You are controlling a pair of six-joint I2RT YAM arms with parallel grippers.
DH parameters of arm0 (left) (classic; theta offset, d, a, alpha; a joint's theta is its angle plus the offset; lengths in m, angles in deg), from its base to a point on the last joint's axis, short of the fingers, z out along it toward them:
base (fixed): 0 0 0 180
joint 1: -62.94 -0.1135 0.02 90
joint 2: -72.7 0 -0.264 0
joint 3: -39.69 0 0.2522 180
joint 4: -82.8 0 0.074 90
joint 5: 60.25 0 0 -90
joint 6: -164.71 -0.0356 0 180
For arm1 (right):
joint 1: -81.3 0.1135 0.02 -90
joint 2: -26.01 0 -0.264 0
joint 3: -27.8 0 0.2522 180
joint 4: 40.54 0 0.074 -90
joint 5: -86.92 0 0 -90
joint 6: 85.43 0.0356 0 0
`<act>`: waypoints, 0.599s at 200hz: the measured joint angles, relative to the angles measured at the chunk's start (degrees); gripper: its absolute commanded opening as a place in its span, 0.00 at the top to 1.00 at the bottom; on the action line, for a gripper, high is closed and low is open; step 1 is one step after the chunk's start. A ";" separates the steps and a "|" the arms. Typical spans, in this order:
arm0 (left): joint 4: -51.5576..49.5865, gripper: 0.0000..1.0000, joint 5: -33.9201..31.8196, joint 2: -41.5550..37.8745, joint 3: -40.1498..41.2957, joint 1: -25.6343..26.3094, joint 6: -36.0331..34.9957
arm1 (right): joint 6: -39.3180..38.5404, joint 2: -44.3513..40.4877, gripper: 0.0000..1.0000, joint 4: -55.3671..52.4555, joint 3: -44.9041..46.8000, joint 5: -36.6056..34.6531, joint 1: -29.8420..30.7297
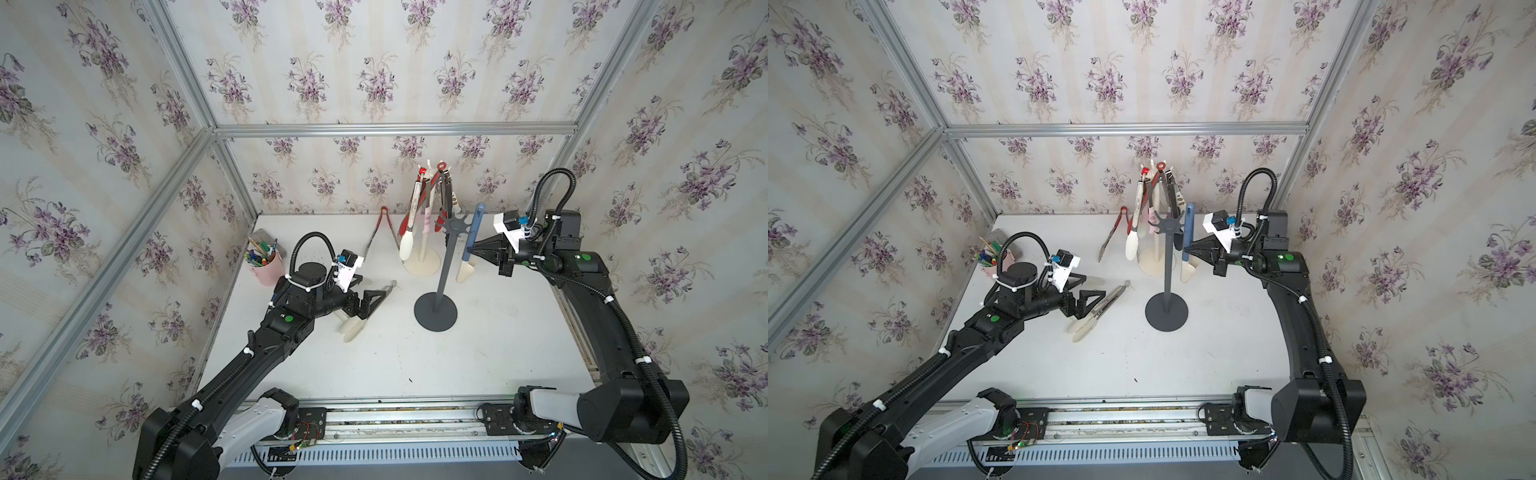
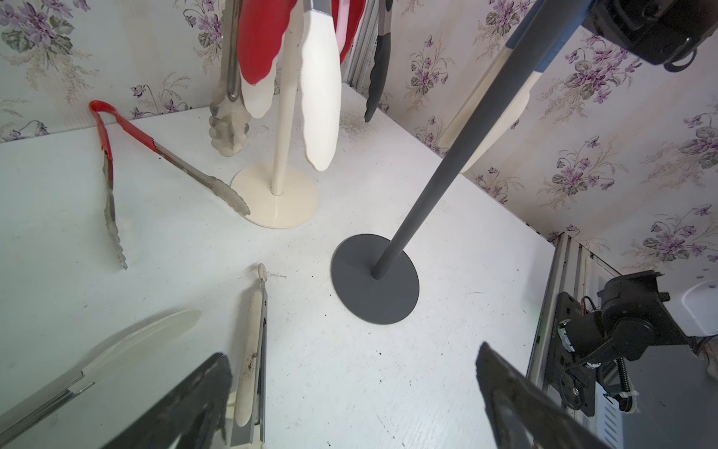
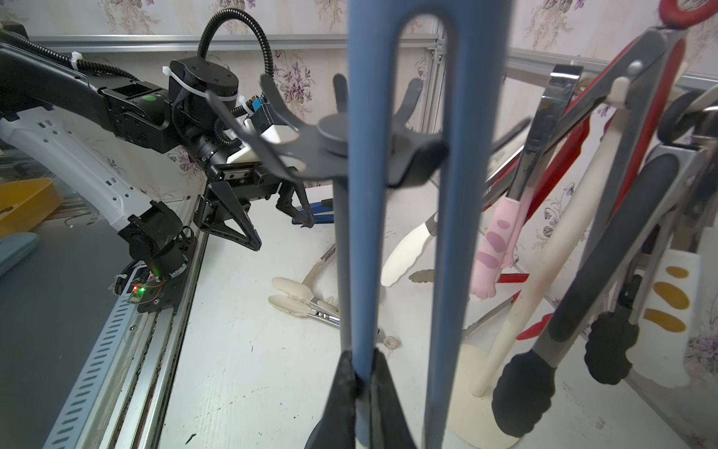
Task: Hang food tongs on kitchen utensil racks
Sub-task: Hang the food tongs on the rack.
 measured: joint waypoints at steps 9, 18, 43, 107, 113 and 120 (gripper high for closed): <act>0.02 0.01 0.00 0.00 0.00 0.07 0.00 | -0.92 0.28 1.00 -1.53 -0.37 -0.59 0.26; 0.02 0.01 0.00 0.02 -0.02 0.15 -0.02 | -1.66 0.33 1.00 -2.64 -0.66 -1.29 0.50; 0.00 0.01 -0.22 0.79 -1.25 0.98 -0.07 | -2.97 -0.31 1.00 -4.61 -0.70 -3.23 0.50; -0.74 0.01 -3.28 8.28 -17.92 5.01 0.74 | -3.28 -3.04 1.00 -5.64 -0.74 -6.71 0.35; -1.14 0.01 -3.54 9.22 -20.44 5.42 0.90 | -3.15 -3.17 1.00 -5.66 -0.94 -6.80 0.35; -1.60 0.01 -3.76 10.43 -23.67 5.92 0.98 | -3.08 -3.23 1.00 -5.66 -1.40 -6.91 0.33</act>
